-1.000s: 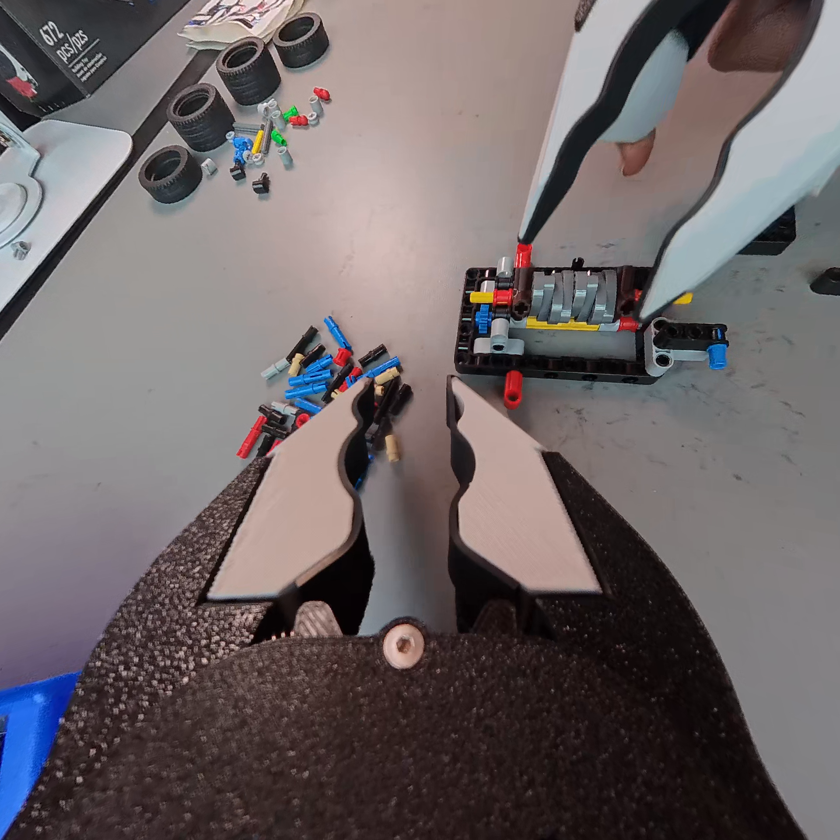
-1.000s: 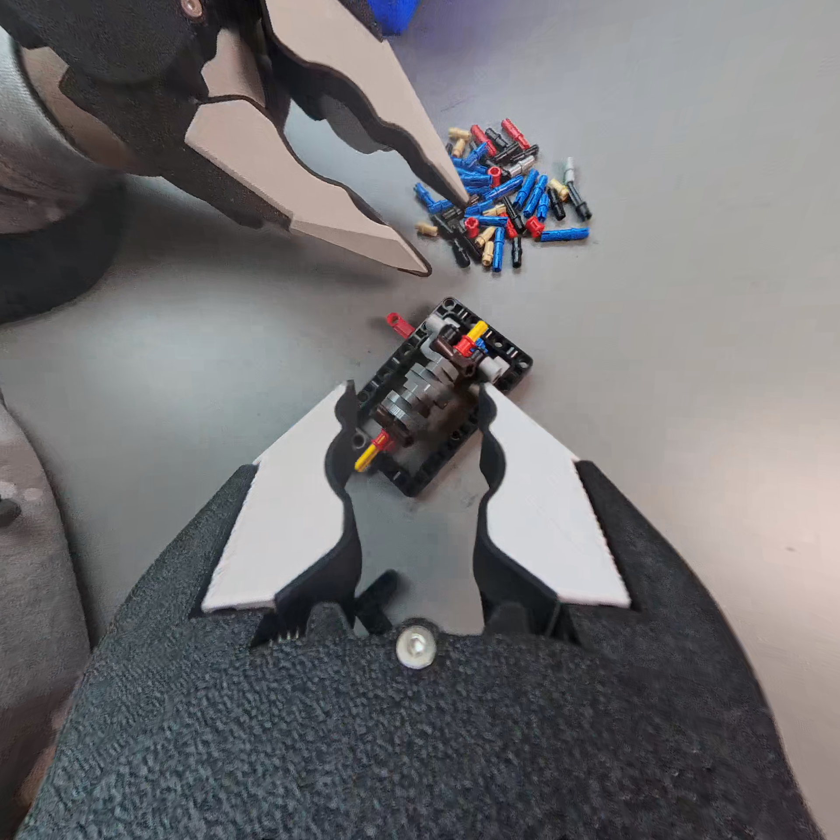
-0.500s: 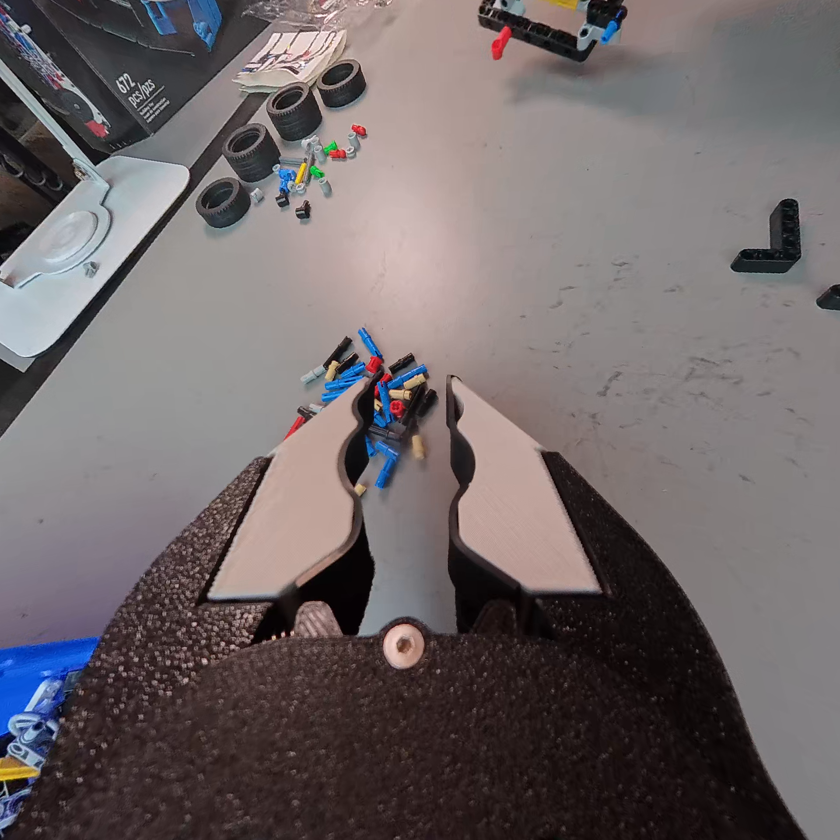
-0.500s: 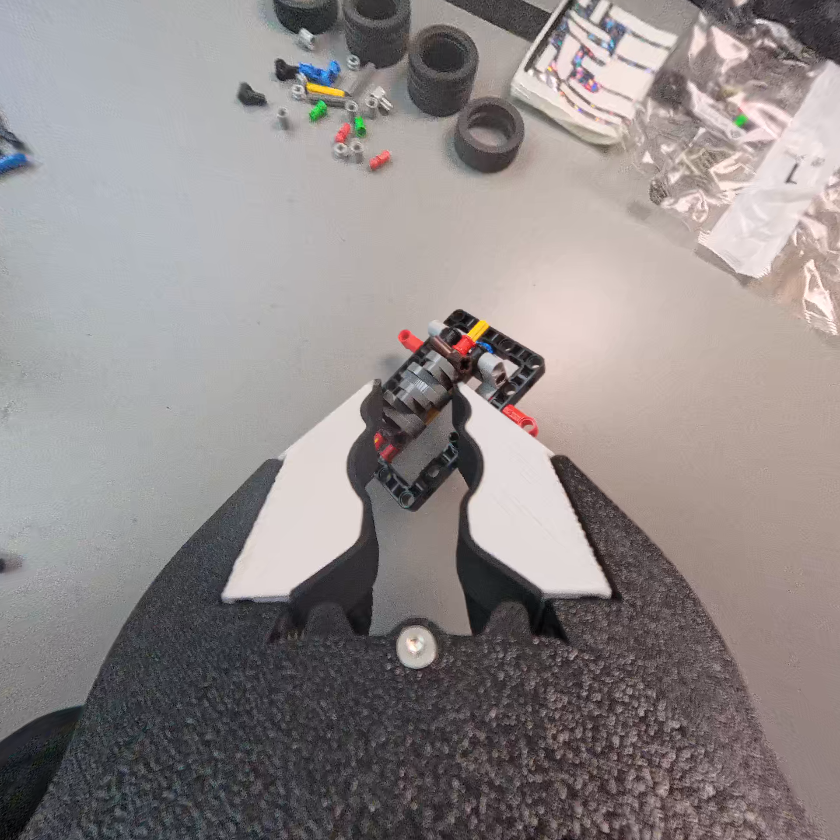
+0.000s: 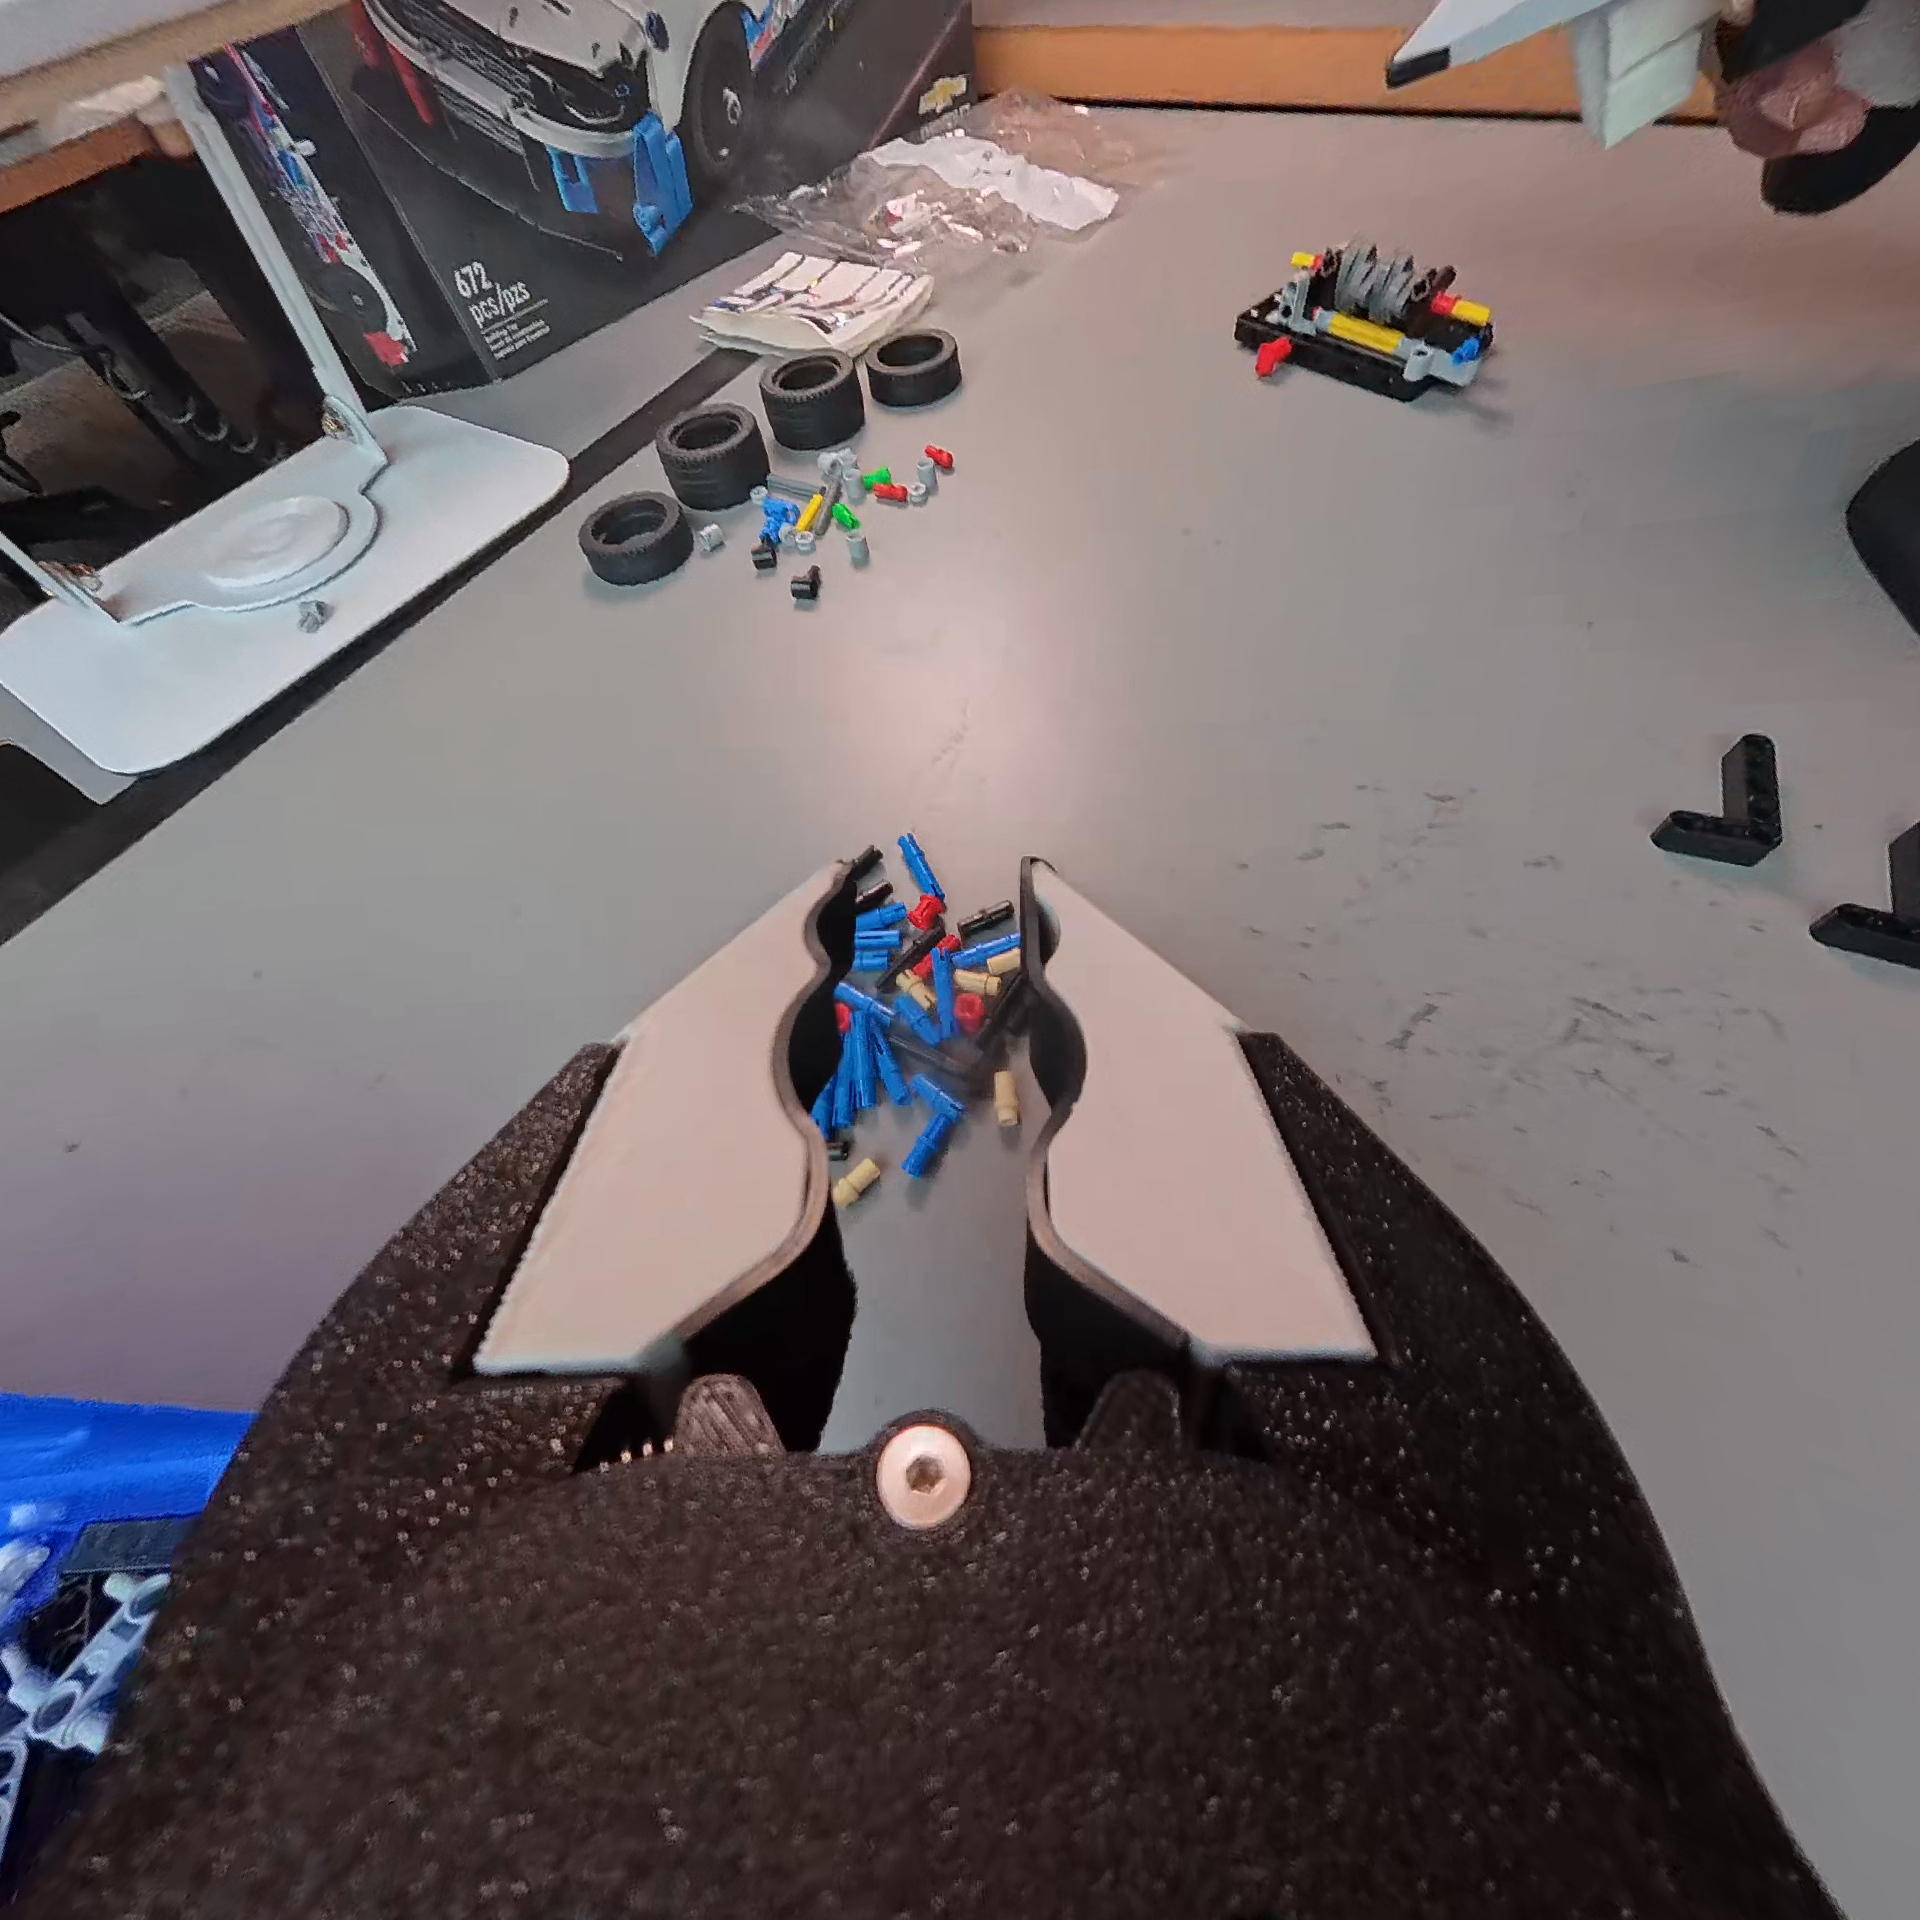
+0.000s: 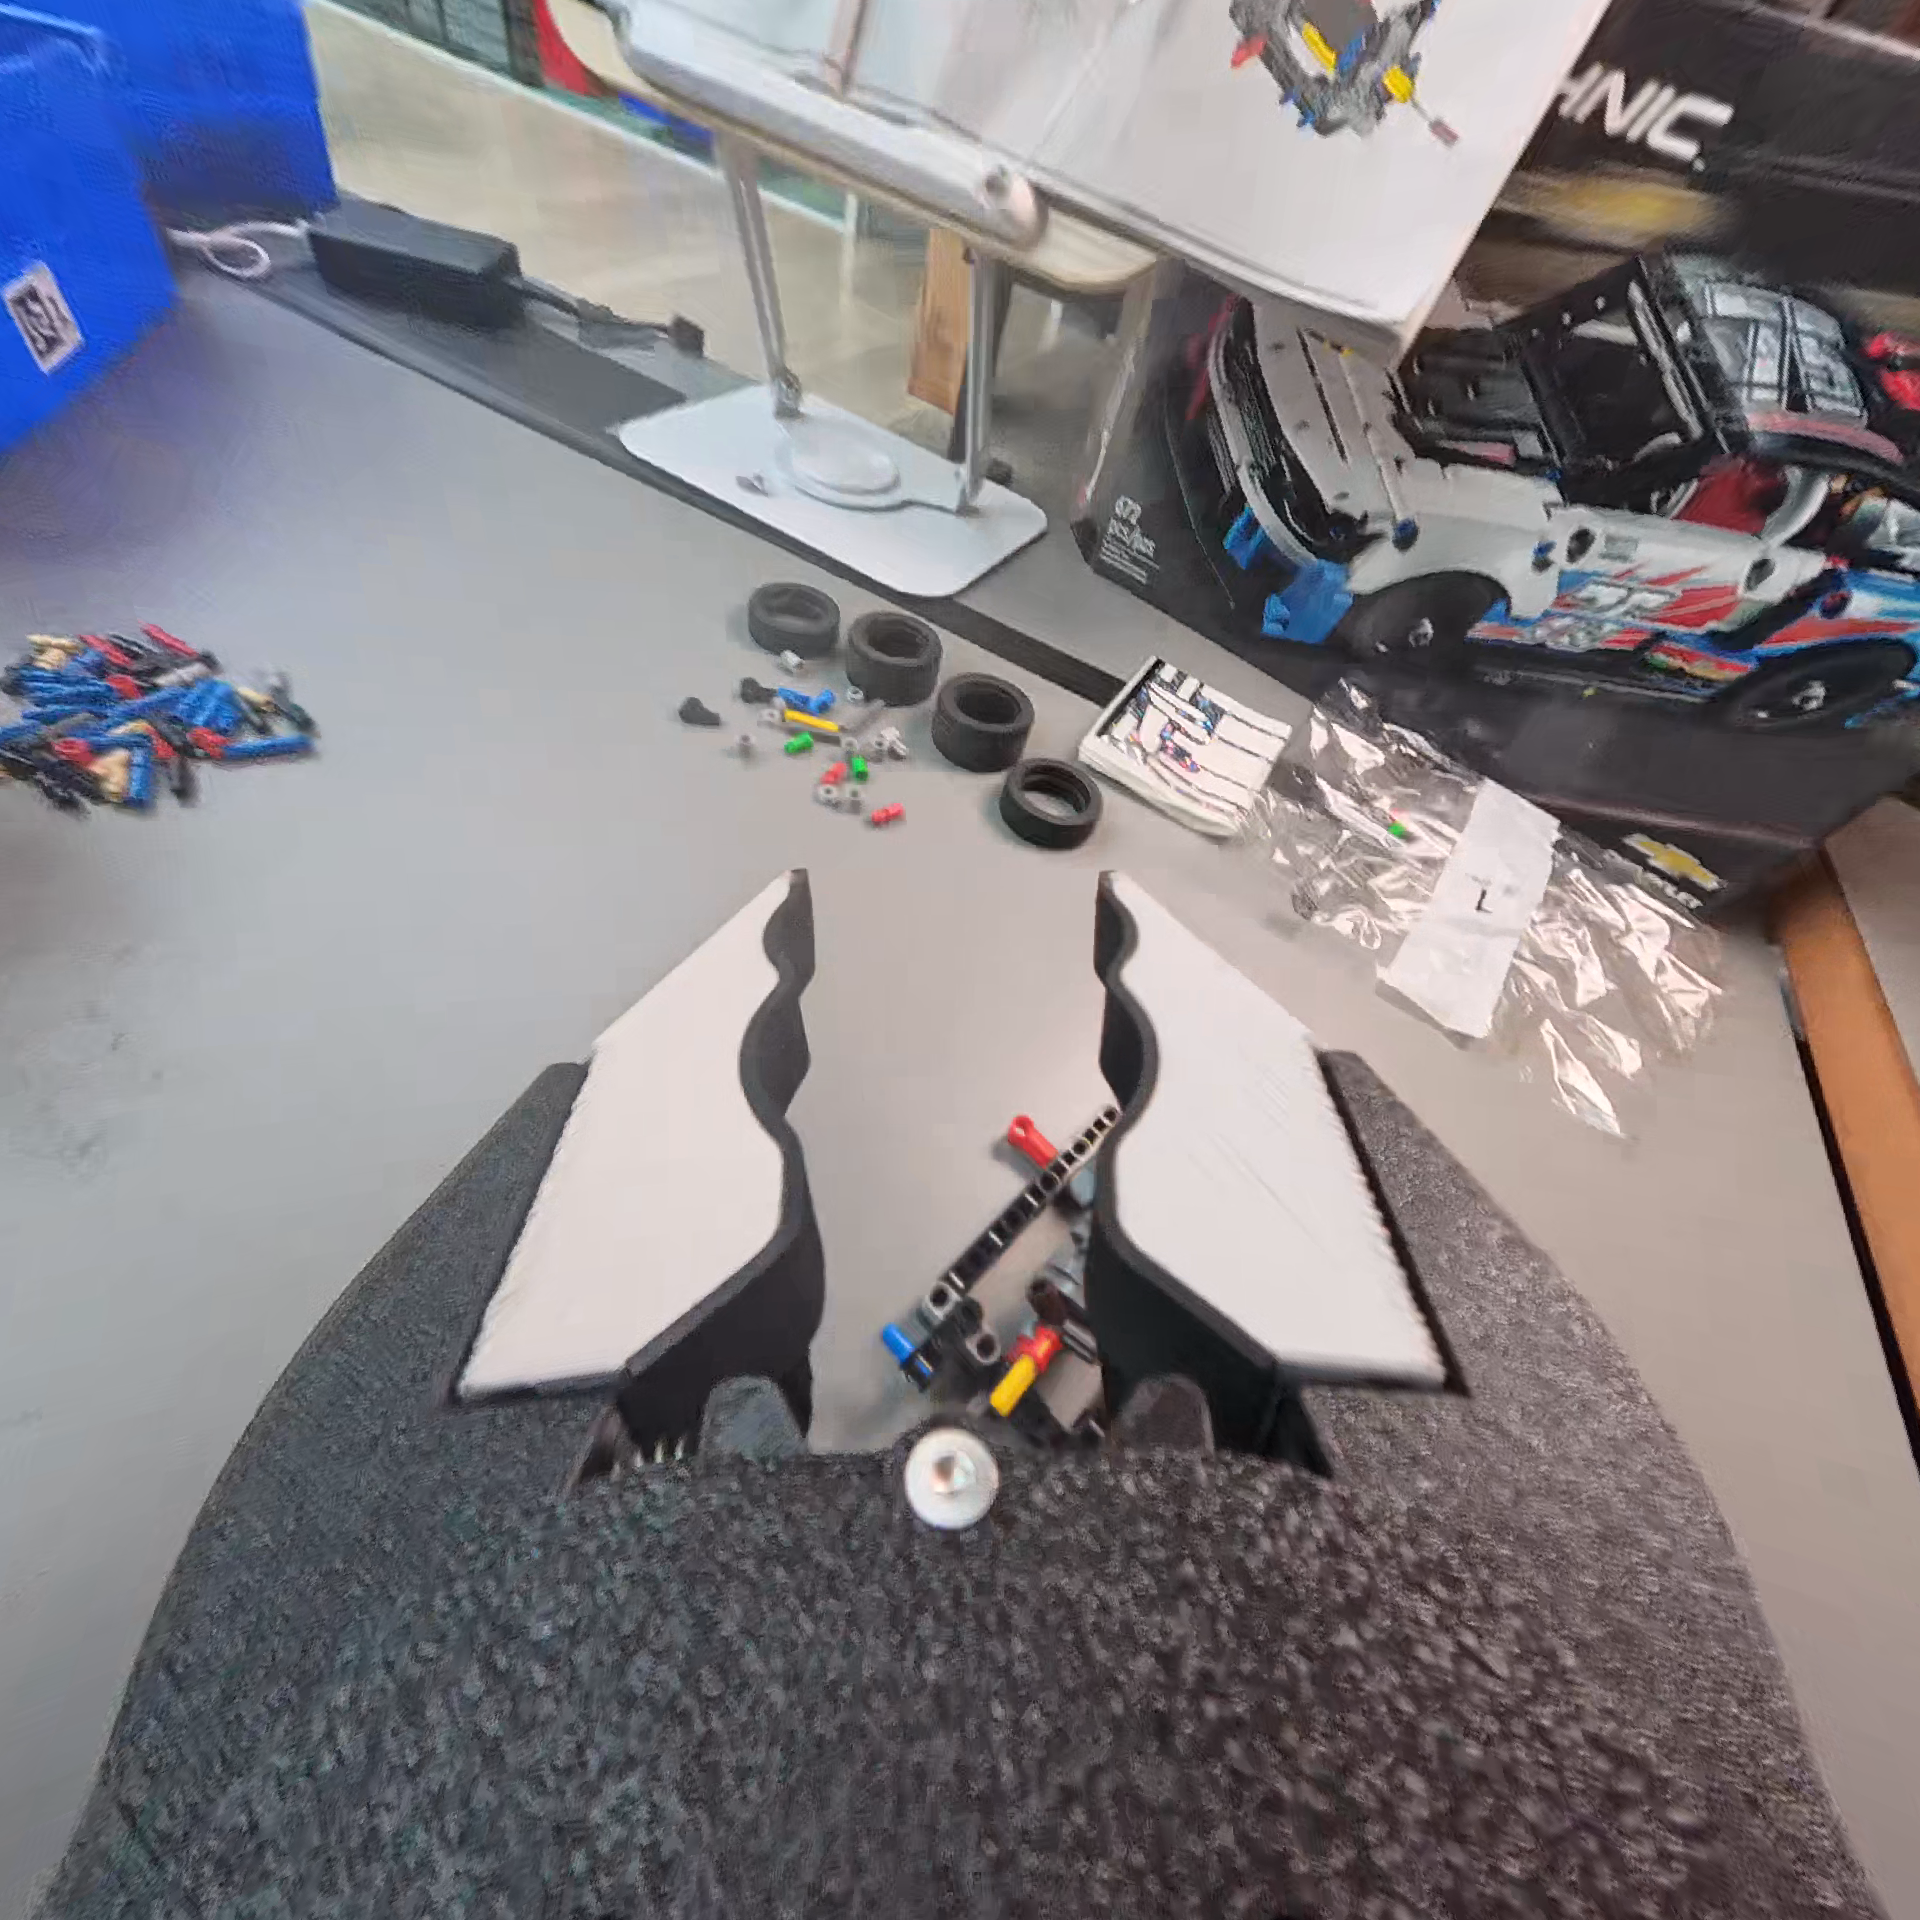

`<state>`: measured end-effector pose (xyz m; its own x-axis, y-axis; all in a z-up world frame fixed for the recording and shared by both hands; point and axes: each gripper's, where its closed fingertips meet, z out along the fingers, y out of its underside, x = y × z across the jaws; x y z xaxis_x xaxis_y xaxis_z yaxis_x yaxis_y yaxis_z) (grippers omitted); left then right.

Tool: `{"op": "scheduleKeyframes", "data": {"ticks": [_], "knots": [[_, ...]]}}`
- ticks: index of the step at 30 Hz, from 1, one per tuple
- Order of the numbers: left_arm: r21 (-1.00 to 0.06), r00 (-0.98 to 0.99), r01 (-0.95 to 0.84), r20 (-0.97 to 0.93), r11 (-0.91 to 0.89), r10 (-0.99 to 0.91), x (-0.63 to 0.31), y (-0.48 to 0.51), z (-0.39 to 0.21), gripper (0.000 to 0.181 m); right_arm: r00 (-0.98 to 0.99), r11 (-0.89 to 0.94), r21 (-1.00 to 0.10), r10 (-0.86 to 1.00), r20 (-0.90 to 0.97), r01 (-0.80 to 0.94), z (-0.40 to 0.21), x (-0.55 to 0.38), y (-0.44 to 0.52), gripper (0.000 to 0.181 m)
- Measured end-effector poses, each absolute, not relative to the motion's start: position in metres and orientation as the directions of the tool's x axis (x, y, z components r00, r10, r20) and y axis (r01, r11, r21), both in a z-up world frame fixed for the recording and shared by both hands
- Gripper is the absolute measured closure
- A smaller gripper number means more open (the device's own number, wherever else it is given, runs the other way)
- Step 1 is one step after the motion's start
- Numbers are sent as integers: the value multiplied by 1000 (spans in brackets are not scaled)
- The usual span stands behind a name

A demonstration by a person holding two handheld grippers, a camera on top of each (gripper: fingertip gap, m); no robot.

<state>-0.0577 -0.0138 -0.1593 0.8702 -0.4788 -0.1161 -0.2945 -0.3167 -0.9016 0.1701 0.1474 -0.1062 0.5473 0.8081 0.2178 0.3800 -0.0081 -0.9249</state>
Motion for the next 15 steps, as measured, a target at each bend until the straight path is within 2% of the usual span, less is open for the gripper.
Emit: {"op": "scheduleKeyframes", "data": {"ticks": [1, 3, 4, 5, 6, 9, 15], "knots": [[-913, 875, -274, -108, -301, -472, -59, -12, -153, 150, 517, 33, -939, 828, 218, 342, -99, 158, 136, 129], [-937, 886, -225, -83, -267, -457, -61, -8, -138, 150, 458, 101, -962, 863, 212, 255, -87, 134, 115, 141], [-948, 891, -198, -67, -251, -450, -63, -6, -131, 150, 433, 126, -970, 878, 207, 208, -84, 123, 104, 154], [-956, 895, -171, -51, -236, -443, -64, -5, -126, 150, 409, 147, -976, 890, 200, 158, -82, 113, 94, 173], [-963, 899, -147, -36, -224, -436, -66, -4, -122, 150, 381, 157, -982, 906, 185, 105, -82, 105, 84, 181], [-974, 909, -99, -5, -204, -416, -72, -5, -120, 150, 268, 136, -989, 952, 148, 63, -98, 85, 57, 181], [-978, 921, -57, 26, -200, -389, -84, -10, -125, 150, 185, 203, -968, 956, 229, 148, -121, 73, 38, 181]]}}
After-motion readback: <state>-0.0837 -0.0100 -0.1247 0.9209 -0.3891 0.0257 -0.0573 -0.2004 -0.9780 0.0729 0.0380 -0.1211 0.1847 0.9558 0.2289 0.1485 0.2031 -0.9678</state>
